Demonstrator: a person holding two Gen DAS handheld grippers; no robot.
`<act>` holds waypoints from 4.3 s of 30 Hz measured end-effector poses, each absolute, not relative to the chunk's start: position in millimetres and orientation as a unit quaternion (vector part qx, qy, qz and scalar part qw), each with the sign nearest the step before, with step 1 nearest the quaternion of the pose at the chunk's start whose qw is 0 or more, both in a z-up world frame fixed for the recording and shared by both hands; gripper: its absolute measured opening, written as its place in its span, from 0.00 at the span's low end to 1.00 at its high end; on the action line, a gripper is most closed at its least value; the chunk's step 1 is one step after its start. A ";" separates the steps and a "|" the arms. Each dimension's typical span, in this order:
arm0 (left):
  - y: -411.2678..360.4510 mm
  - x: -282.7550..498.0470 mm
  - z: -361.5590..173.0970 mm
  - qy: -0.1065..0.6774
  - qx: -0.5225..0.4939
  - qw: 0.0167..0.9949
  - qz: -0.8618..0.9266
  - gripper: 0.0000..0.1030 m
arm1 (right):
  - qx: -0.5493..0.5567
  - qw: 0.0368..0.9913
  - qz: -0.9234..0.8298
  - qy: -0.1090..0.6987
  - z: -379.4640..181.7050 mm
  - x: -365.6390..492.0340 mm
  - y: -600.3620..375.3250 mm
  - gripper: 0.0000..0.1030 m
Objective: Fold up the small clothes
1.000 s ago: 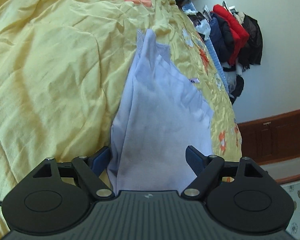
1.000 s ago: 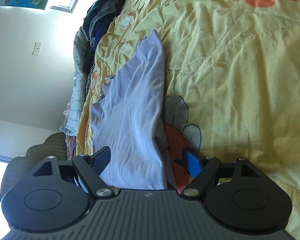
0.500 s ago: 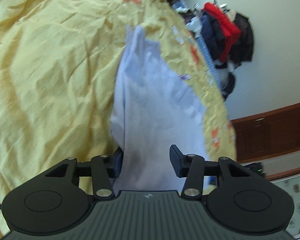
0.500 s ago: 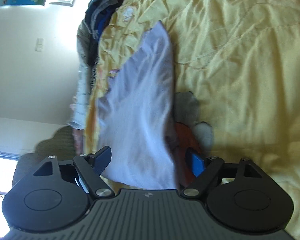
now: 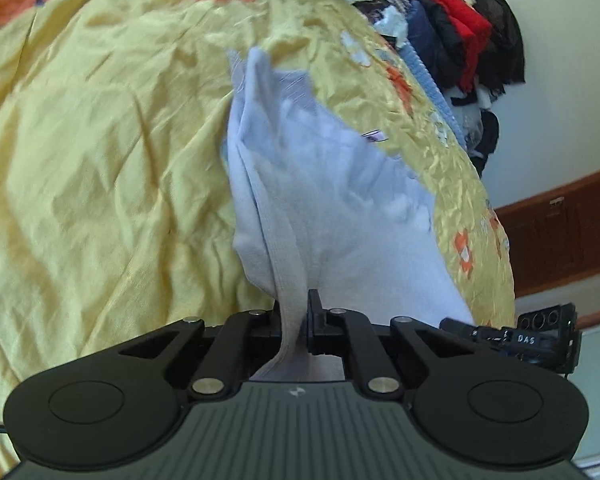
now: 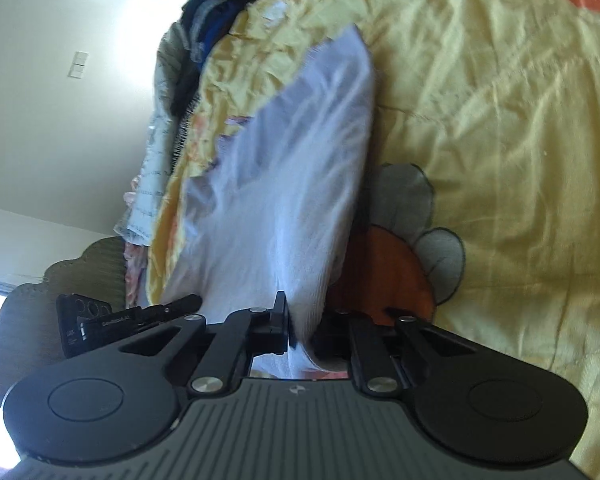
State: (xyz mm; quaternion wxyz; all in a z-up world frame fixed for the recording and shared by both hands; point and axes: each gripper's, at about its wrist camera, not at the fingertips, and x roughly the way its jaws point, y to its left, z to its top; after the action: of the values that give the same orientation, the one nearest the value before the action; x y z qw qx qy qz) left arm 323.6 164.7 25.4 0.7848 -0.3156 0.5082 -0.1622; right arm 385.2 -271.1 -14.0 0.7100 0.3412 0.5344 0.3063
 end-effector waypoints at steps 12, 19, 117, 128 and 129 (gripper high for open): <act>176.9 273.5 -10.6 0.530 -0.346 0.759 -0.154 0.14 | 0.361 0.686 0.296 0.558 -42.9 315.0 -277.9 0.27; 192.9 209.3 35.8 0.440 -0.329 0.833 -0.071 0.78 | 0.384 0.749 0.230 0.488 -14.7 293.5 -317.6 0.39; -89.1 181.1 58.9 0.336 -0.129 0.926 -0.112 0.10 | 0.418 0.839 0.191 0.290 -36.1 152.0 -359.5 0.66; 104.1 131.2 29.0 0.276 -0.456 0.832 0.154 0.89 | 0.348 0.854 0.232 0.310 -42.8 153.9 -335.2 0.69; 110.6 131.7 21.7 0.288 -0.480 0.812 0.169 0.88 | 0.349 0.854 0.232 0.310 -43.0 154.5 -335.4 0.69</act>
State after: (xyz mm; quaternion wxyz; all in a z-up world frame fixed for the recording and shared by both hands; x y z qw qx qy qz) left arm 131.7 110.6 21.7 0.8115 -0.4795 0.2883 0.1685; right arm 154.5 -335.4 -43.0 0.8536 0.3487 0.3099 0.2318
